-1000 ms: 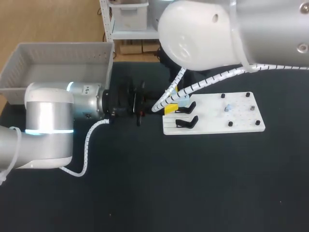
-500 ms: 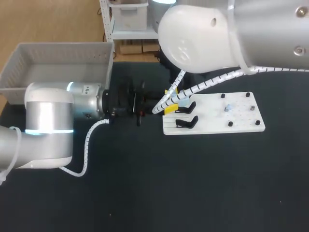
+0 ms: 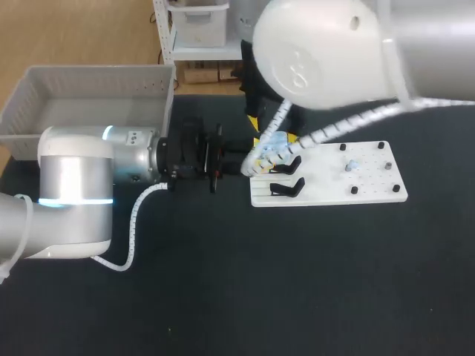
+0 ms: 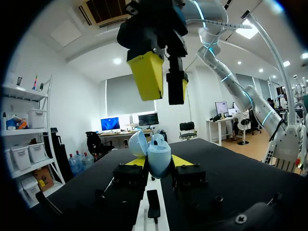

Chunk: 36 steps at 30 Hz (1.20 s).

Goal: Pick up each earbud case from the left stands, insert the matching earbuds, close the lid, and place the case in the box.

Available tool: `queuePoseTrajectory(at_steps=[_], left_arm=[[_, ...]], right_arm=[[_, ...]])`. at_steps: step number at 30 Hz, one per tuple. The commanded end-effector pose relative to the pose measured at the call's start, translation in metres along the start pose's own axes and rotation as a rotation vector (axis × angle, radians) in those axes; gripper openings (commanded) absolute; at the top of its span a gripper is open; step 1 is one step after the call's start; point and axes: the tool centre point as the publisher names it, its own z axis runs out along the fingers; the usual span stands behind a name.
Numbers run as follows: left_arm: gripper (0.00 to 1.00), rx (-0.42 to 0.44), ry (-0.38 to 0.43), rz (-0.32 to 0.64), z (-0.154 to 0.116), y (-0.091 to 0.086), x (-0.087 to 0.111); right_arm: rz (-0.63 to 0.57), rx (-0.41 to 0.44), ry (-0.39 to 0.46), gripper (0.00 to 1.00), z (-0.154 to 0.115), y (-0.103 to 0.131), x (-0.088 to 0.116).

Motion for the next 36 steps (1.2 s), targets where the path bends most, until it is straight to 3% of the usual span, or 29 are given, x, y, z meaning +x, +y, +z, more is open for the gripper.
queuePoseTrajectory(at_steps=[1, 2, 4, 8, 13, 17, 23, 29, 36], left_arm=[[0.0, -0.004, -0.002, 0.003, 0.0, -0.001, 0.001], [0.0, -0.004, -0.002, 0.003, 0.0, -0.001, 0.001], [0.0, -0.004, -0.002, 0.003, 0.0, -0.001, 0.001], [0.0, -0.004, -0.002, 0.003, 0.0, -0.001, 0.001], [0.0, -0.004, -0.002, 0.003, 0.0, -0.001, 0.001], [0.0, -0.004, -0.002, 0.003, 0.0, -0.001, 0.001], [0.0, -0.004, -0.002, 0.003, 0.0, -0.001, 0.001], [0.0, -0.004, -0.002, 0.003, 0.0, -0.001, 0.001], [0.0, -0.004, -0.002, 0.003, 0.0, -0.001, 0.001]], right_arm=[[-0.088, -0.194, -0.096, 0.58, -0.004, -0.049, 0.004], [-0.115, -0.204, -0.118, 0.62, -0.004, -0.054, 0.001], [-0.132, -0.203, -0.131, 0.53, -0.001, -0.064, -0.01], [-0.146, -0.193, -0.162, 0.65, 0.008, -0.079, -0.035], [-0.173, -0.2, -0.14, 0.62, 0.026, -0.091, -0.064], [-0.2, -0.22, -0.1, 0.73, 0.04, -0.095, -0.079], [-0.268, -0.218, -0.074, 0.58, 0.066, -0.094, -0.093], [-0.327, -0.201, -0.083, 0.5, 0.095, -0.095, -0.099], [-0.343, -0.195, -0.059, 0.53, 0.129, -0.106, -0.113]])
